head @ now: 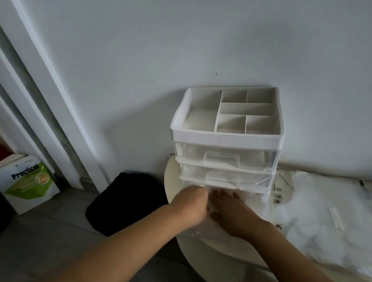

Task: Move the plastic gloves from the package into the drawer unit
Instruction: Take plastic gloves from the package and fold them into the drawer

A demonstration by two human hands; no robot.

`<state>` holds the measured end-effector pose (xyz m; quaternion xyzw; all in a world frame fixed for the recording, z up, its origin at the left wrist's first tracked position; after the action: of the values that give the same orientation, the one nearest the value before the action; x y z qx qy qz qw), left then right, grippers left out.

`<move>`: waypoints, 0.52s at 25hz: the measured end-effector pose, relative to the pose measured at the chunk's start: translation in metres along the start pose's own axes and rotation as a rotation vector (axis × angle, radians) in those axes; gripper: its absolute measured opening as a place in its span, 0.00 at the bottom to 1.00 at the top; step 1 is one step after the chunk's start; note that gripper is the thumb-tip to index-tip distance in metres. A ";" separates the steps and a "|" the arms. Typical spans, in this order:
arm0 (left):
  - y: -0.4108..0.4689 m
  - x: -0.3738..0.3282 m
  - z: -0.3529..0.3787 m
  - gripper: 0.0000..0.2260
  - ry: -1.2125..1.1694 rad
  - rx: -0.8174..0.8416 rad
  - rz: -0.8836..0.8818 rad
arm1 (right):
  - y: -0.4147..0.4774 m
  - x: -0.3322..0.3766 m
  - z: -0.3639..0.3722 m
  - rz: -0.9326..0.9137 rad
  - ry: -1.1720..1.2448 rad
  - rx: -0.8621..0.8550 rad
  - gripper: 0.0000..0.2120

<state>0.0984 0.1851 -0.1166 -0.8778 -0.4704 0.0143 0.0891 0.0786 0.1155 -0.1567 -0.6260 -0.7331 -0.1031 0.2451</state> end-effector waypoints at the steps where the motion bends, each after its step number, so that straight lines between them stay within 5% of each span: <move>1: 0.005 0.001 0.022 0.17 0.016 0.116 -0.002 | -0.001 -0.002 0.004 0.020 0.008 0.043 0.29; 5: 0.022 0.006 0.057 0.39 0.012 0.288 -0.009 | -0.001 -0.015 0.014 0.101 0.106 0.140 0.34; 10: 0.023 0.007 0.055 0.50 -0.059 0.299 -0.022 | -0.007 -0.037 -0.014 0.353 0.405 -0.255 0.27; 13: 0.025 0.009 0.055 0.50 -0.095 0.286 -0.014 | -0.015 -0.045 -0.015 0.404 0.329 -0.281 0.31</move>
<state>0.1174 0.1867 -0.1747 -0.8513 -0.4733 0.1218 0.1910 0.0715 0.0671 -0.1634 -0.7619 -0.5226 -0.2529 0.2872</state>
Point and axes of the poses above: each hand's wrist, its own y-axis towards the middle knuckle, its own z-axis out of the palm, x = y × z, the point moved 8 cm from there along y, towards the middle knuckle, and after that the axes turned 15 degrees about y, right-handed, at the moved point
